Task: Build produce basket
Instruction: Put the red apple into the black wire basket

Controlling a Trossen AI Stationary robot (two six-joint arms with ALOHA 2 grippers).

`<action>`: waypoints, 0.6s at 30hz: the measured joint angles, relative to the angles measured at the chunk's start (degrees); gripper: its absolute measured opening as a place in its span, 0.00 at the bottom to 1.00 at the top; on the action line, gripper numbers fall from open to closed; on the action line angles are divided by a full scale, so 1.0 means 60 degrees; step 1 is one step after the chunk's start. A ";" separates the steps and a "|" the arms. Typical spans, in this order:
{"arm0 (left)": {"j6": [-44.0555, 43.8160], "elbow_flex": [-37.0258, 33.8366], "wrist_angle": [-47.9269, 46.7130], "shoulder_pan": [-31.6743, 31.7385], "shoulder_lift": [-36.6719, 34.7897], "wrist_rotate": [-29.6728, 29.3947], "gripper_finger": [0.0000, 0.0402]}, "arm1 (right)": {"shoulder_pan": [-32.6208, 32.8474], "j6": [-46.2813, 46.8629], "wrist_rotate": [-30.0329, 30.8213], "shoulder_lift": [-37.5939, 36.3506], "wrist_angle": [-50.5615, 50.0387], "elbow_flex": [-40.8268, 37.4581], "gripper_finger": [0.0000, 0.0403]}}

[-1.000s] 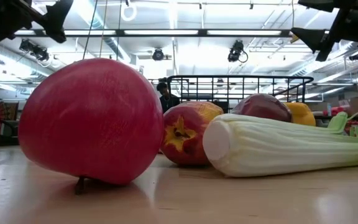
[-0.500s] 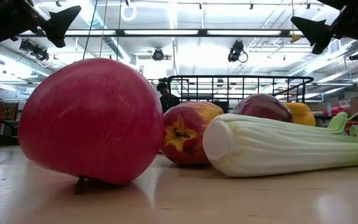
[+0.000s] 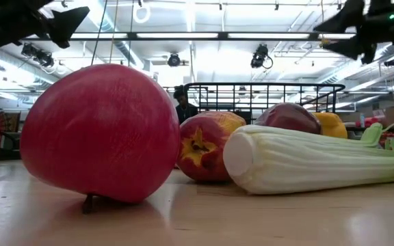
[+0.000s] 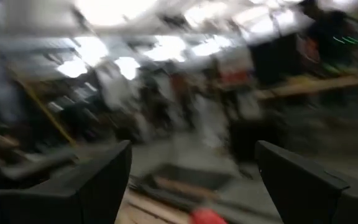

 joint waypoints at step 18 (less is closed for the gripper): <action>0.1934 0.0000 0.1307 0.0072 -0.0004 -0.1183 0.87 | -0.4289 0.4528 -0.3813 0.4161 -0.6839 0.3347 0.86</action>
